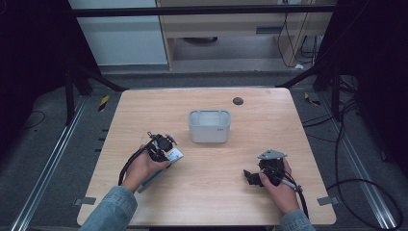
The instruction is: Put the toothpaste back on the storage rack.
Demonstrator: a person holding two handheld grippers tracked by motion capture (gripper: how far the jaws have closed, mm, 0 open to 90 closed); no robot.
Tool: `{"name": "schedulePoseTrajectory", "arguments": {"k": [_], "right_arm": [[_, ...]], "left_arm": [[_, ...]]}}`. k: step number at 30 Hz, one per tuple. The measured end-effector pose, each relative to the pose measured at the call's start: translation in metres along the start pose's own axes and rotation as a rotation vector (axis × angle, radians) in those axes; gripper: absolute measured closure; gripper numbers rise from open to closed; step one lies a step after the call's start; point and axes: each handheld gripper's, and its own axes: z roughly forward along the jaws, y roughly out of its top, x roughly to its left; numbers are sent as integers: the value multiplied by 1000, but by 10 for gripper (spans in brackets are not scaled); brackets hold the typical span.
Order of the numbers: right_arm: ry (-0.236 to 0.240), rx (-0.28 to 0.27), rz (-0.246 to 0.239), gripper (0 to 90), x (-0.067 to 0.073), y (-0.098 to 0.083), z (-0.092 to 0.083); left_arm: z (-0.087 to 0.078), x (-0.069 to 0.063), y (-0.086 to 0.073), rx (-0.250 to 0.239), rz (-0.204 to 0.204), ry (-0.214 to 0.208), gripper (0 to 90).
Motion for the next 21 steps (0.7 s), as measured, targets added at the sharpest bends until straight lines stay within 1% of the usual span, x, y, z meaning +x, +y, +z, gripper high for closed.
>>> {"name": "schedulePoseTrajectory", "arguments": {"k": [4, 7, 9, 10, 12, 13, 16, 20, 21], "right_arm": [[0, 0, 0, 4, 0, 0, 0], [0, 0, 0, 4, 0, 0, 0], [0, 0, 0, 4, 0, 0, 0], [0, 0, 0, 4, 0, 0, 0], [0, 0, 0, 4, 0, 0, 0], [0, 0, 0, 4, 0, 0, 0], [0, 0, 0, 4, 0, 0, 0], [0, 0, 0, 4, 0, 0, 0], [0, 0, 0, 4, 0, 0, 0]], "left_arm": [[-4, 1, -2, -14, 1, -11, 750], [-5, 1, -3, -21, 2, -11, 768], [-6, -1, -4, -27, 1, 4, 775], [-7, -2, -5, -31, 1, 24, 780], [-13, -2, -7, -63, -2, 51, 783], [-17, -2, -8, -83, -5, 57, 785], [-32, -3, -10, -138, -14, 55, 786], [-49, -3, -12, -187, -12, 63, 786], [-52, -3, -12, -202, -17, 65, 787]]}}
